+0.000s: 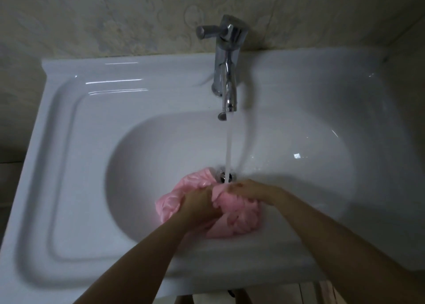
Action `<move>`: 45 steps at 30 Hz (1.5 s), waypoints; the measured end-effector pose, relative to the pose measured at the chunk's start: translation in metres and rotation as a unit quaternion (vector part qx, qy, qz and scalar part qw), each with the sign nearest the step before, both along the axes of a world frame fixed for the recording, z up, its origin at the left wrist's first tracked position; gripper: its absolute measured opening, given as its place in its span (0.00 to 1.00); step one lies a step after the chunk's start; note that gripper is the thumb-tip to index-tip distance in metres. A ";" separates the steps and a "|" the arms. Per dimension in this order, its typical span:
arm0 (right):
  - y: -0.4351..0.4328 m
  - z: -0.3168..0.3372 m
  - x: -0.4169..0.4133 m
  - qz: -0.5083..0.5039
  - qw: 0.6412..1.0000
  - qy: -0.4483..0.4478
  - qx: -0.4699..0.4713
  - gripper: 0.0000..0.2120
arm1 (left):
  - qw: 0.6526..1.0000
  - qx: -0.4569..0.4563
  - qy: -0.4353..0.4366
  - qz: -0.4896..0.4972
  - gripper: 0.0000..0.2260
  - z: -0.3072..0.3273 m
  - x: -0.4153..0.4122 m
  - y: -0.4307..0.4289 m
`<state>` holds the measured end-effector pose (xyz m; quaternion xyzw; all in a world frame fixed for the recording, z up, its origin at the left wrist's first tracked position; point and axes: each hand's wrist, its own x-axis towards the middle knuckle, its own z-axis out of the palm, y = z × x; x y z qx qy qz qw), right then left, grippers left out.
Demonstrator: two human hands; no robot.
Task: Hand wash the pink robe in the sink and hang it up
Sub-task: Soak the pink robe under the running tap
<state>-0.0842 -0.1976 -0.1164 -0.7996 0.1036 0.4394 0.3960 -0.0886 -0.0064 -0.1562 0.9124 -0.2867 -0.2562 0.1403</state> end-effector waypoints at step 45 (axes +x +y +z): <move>0.022 -0.041 -0.013 0.190 0.924 -0.174 -0.281 0.16 | 1.000 0.006 -0.019 0.002 0.37 0.040 -0.021 -0.001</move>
